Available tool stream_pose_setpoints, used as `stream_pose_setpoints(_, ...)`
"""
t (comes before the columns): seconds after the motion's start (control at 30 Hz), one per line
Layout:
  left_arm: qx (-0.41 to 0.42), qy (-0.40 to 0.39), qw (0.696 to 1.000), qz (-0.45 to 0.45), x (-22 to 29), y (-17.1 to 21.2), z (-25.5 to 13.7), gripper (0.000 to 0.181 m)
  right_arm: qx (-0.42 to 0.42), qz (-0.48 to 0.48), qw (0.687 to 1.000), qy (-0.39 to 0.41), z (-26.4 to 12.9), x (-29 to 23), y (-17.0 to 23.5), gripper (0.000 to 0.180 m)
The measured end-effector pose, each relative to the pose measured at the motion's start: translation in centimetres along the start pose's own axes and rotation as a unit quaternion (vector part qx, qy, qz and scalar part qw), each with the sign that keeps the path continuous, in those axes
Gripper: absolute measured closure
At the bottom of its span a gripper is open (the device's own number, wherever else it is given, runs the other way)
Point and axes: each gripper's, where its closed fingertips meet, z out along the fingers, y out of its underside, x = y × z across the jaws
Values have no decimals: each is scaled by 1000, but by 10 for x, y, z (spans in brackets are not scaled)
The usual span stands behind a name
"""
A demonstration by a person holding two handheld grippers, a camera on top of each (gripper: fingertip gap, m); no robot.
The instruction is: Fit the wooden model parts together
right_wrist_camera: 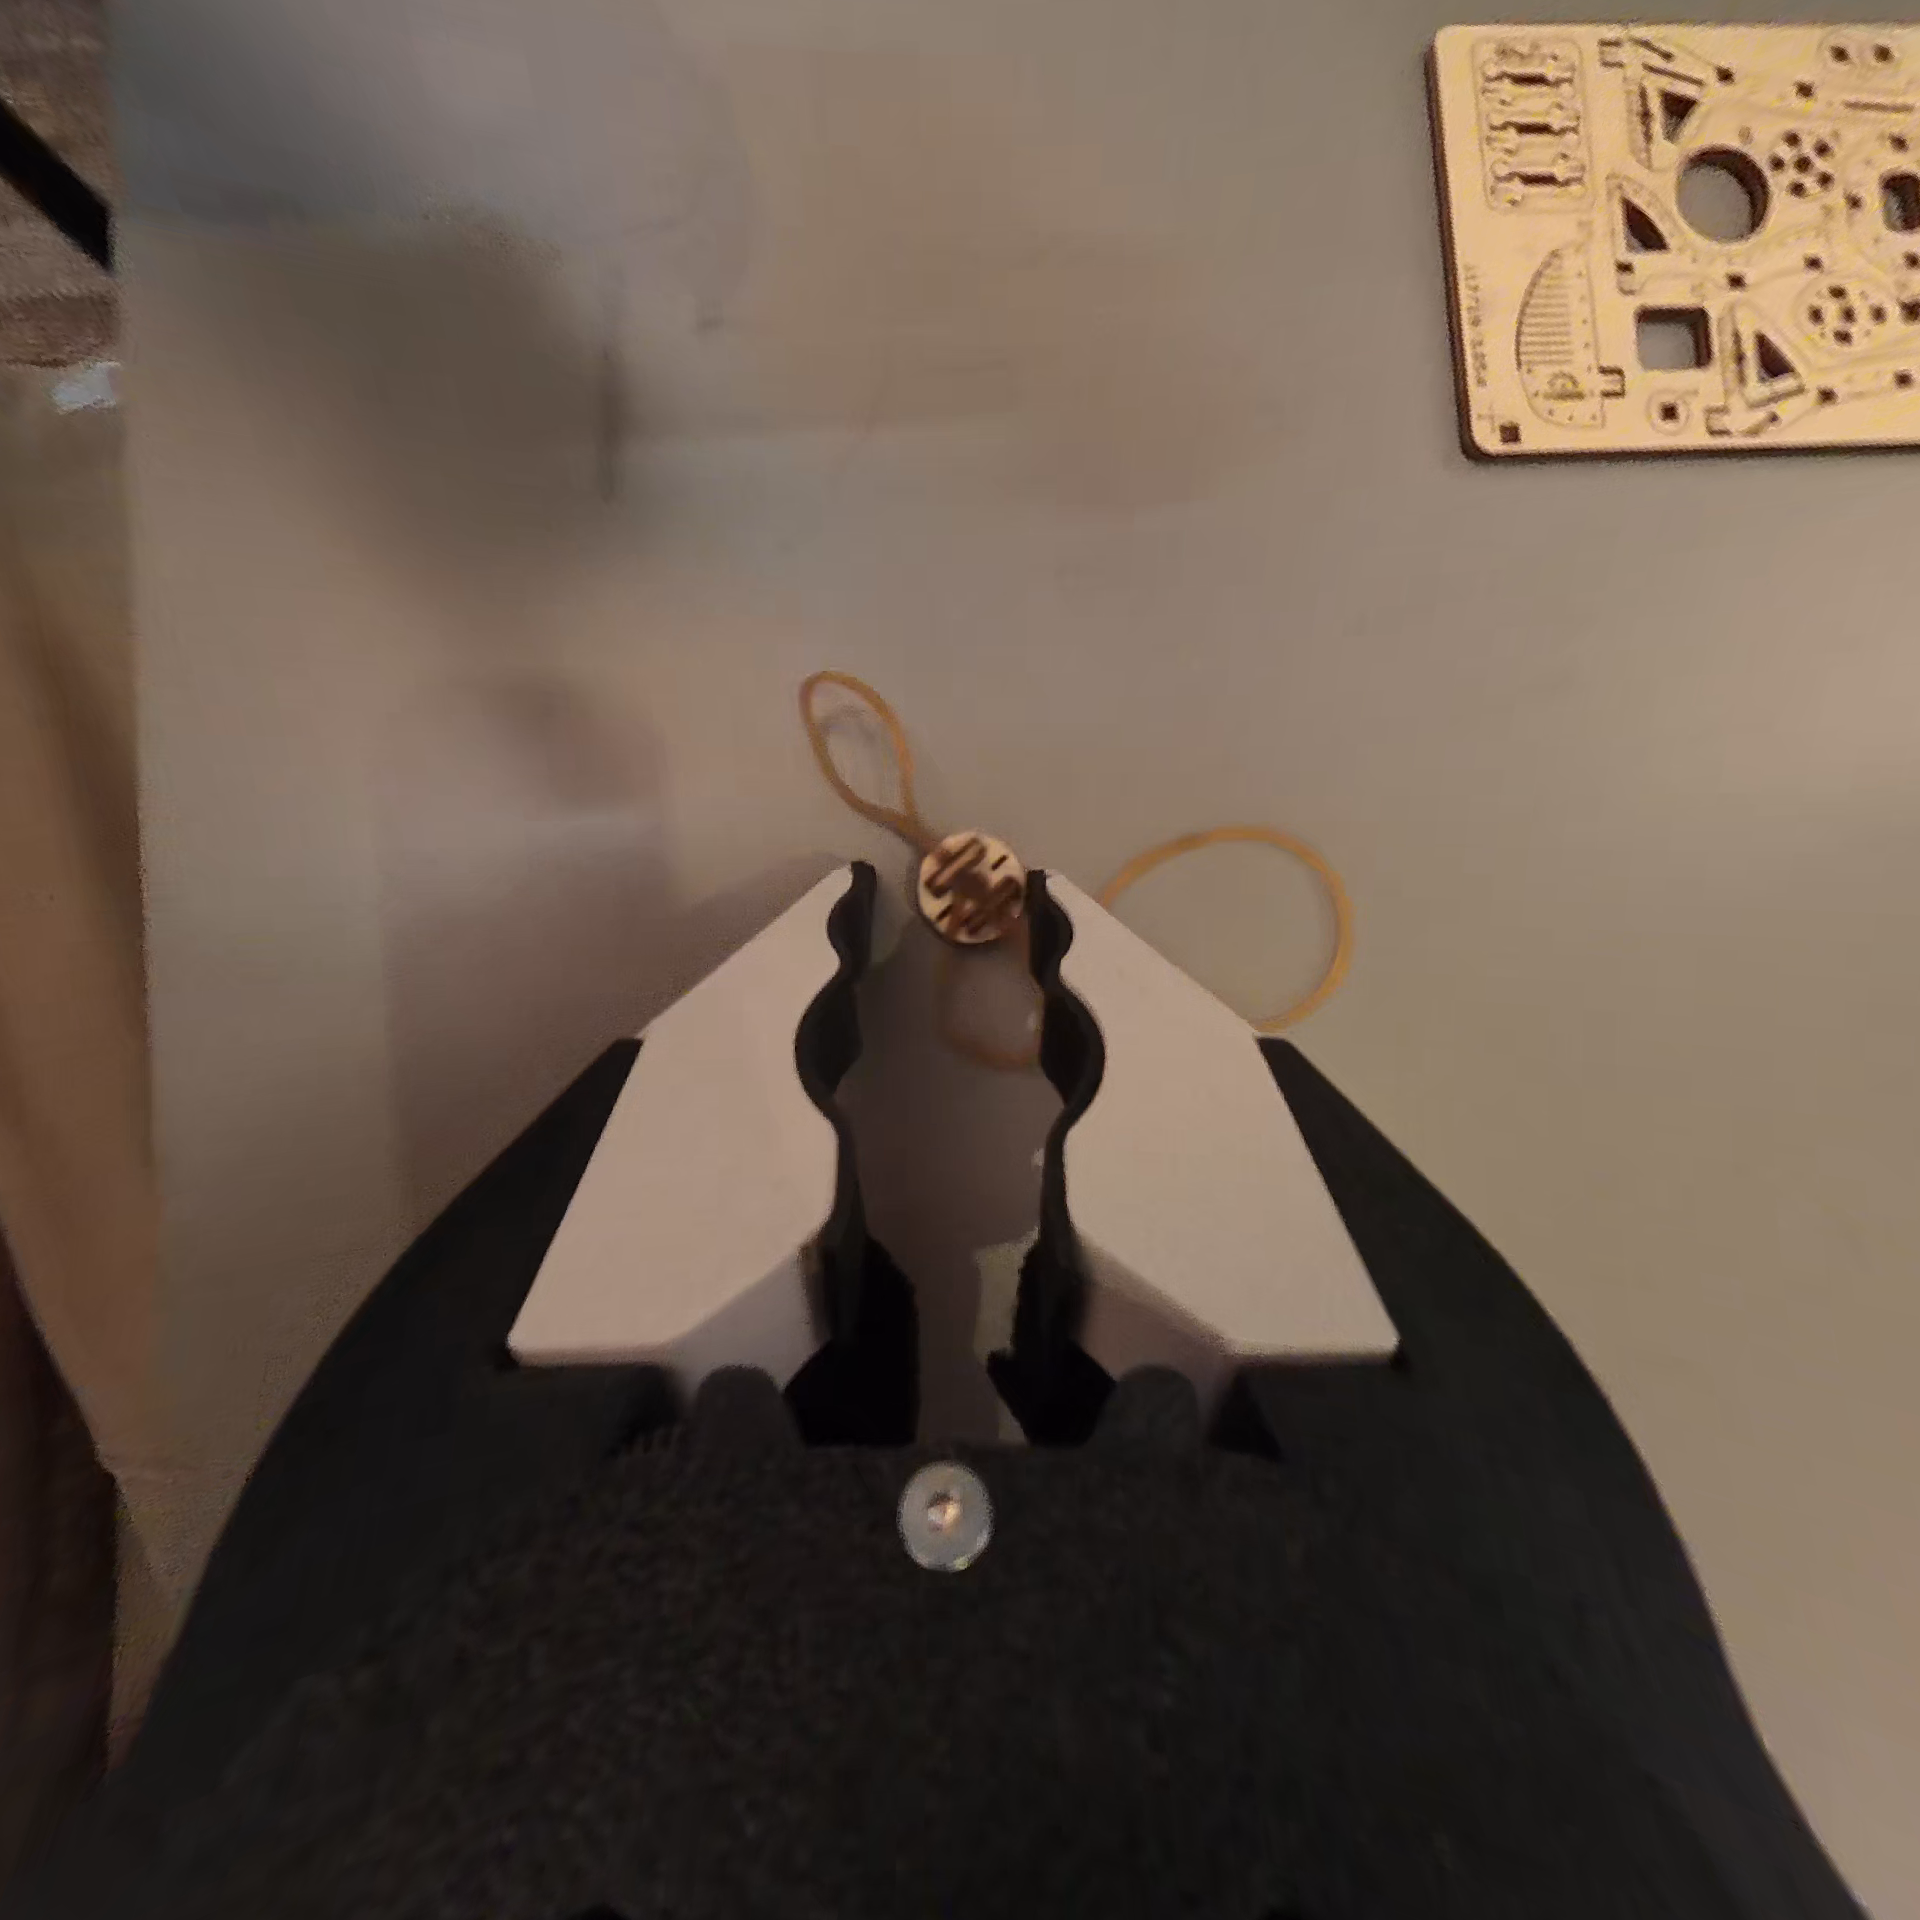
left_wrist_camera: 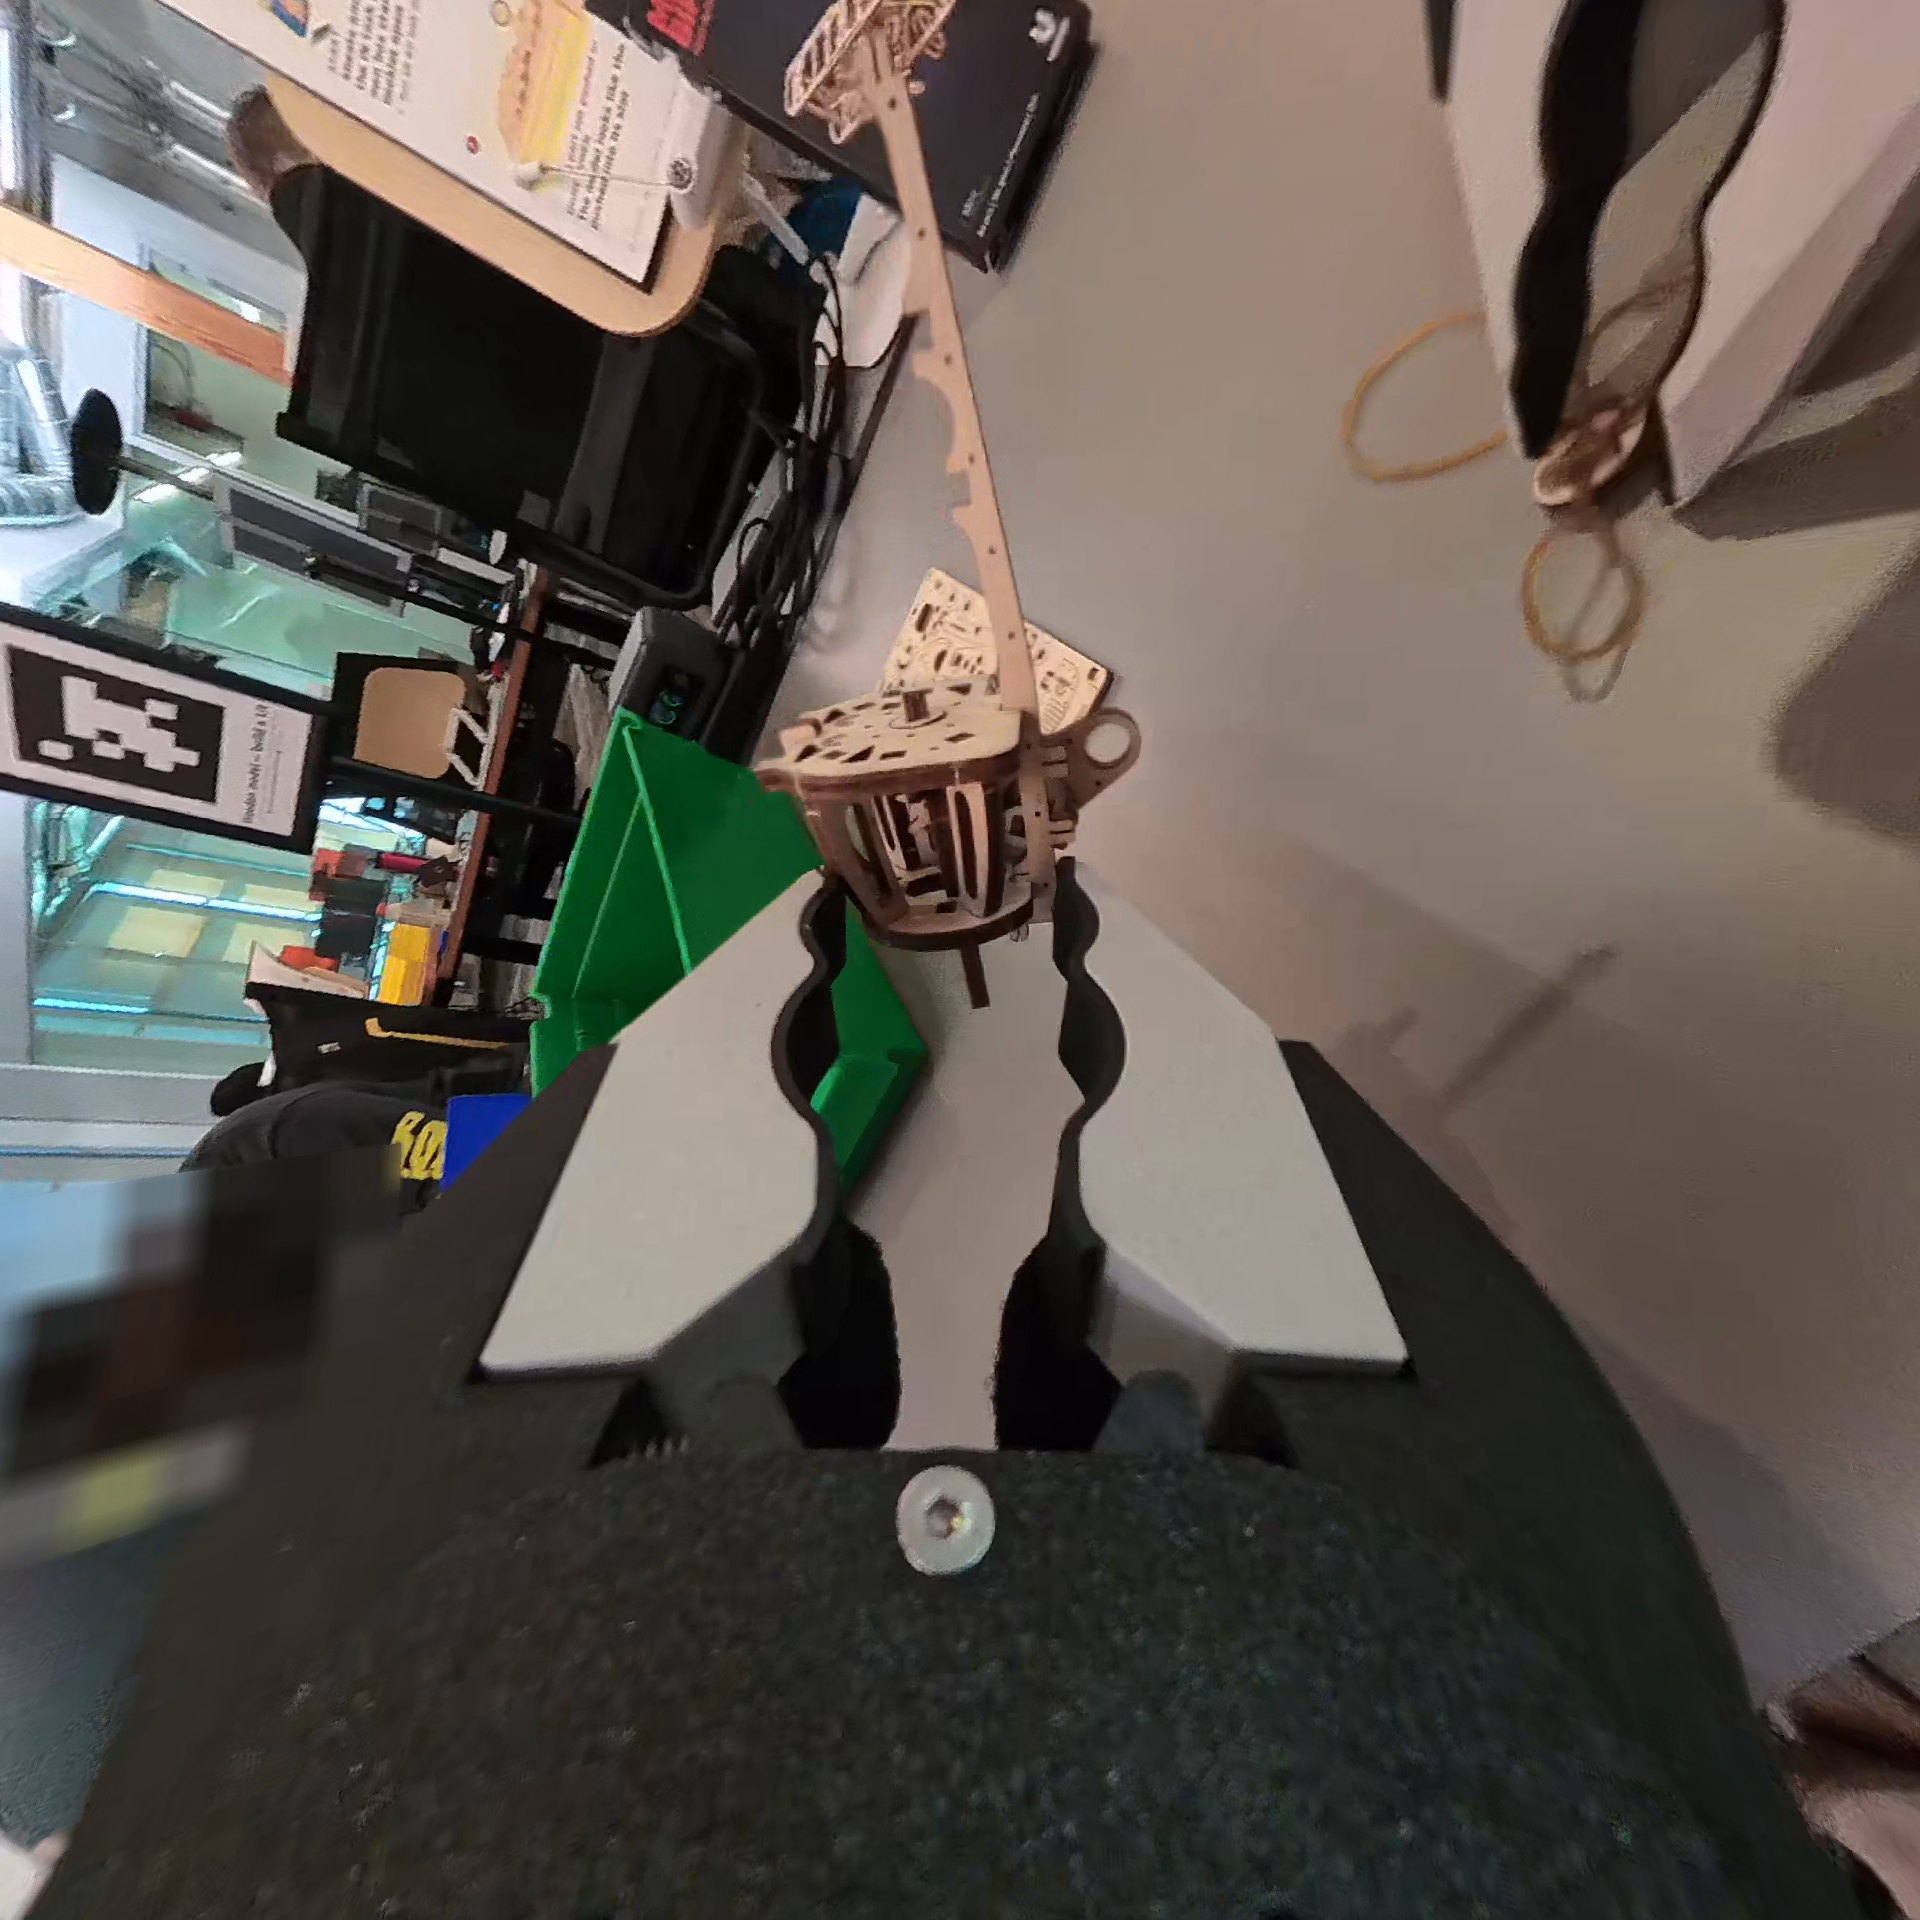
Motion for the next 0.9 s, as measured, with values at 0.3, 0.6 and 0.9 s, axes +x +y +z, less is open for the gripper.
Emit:
stream_pose_setpoints(0.3, 36, 64, 996, -47, 9, -5, -6, 143, 74, -148, 985, -40, -26, -7, -26, 161)
stream_pose_setpoints(0.6, 133, 171, 970, -109, 13, -68, -35, 143, 558, -31, 802, -213, -217, -44, -112, 161)
stream_pose_setpoints(0.9, 186, 134, 973, -32, -17, -140, -84, 143, 691, 115, 612, -367, -284, -29, -92, 161)
